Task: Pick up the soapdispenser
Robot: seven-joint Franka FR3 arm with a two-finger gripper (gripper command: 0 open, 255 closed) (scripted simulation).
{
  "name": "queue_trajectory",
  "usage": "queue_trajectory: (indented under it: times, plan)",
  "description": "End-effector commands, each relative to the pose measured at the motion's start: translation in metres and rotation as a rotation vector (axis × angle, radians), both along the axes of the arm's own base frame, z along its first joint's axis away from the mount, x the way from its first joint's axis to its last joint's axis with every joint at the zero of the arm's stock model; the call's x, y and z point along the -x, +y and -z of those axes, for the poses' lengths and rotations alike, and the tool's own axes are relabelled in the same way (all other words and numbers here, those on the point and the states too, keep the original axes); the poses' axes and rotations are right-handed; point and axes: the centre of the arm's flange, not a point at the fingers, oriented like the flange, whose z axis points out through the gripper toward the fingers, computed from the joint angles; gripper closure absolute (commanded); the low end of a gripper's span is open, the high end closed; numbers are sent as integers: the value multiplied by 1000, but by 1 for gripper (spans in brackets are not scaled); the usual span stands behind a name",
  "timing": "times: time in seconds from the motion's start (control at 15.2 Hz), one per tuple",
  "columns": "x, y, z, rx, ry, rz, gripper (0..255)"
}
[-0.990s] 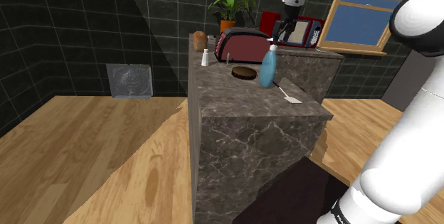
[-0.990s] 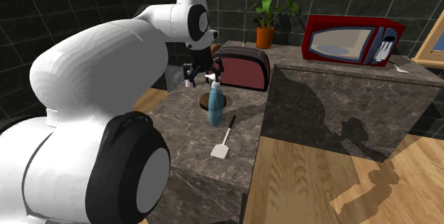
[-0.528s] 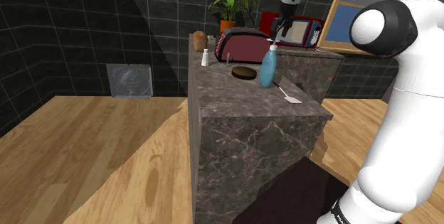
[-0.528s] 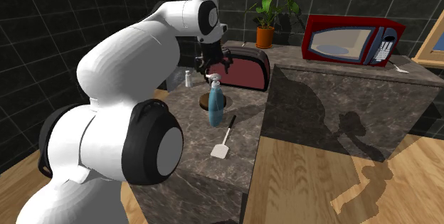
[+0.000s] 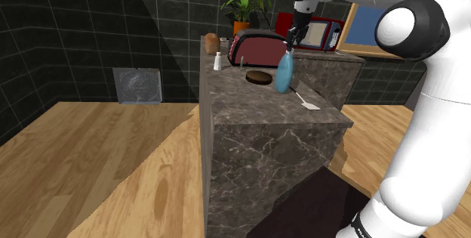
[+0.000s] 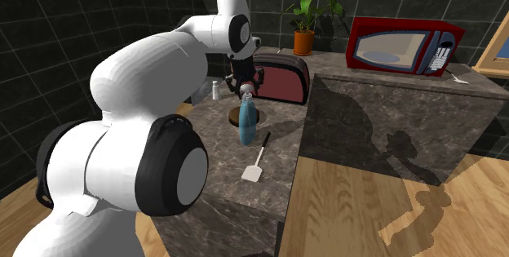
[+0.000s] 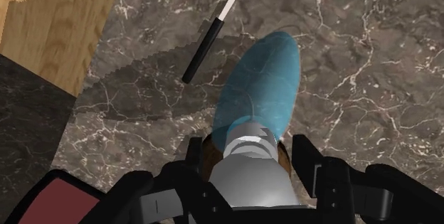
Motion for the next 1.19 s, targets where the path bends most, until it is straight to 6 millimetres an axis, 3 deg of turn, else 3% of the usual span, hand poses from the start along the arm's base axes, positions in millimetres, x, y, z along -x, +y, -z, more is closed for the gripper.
queue_trajectory:
  times: [0.0,0.53,1.12]
  plan:
    - [0,0,1,0,0,0,255]
    - [1,0,1,0,0,0,255]
    - [1,0,-46,0,0,0,255]
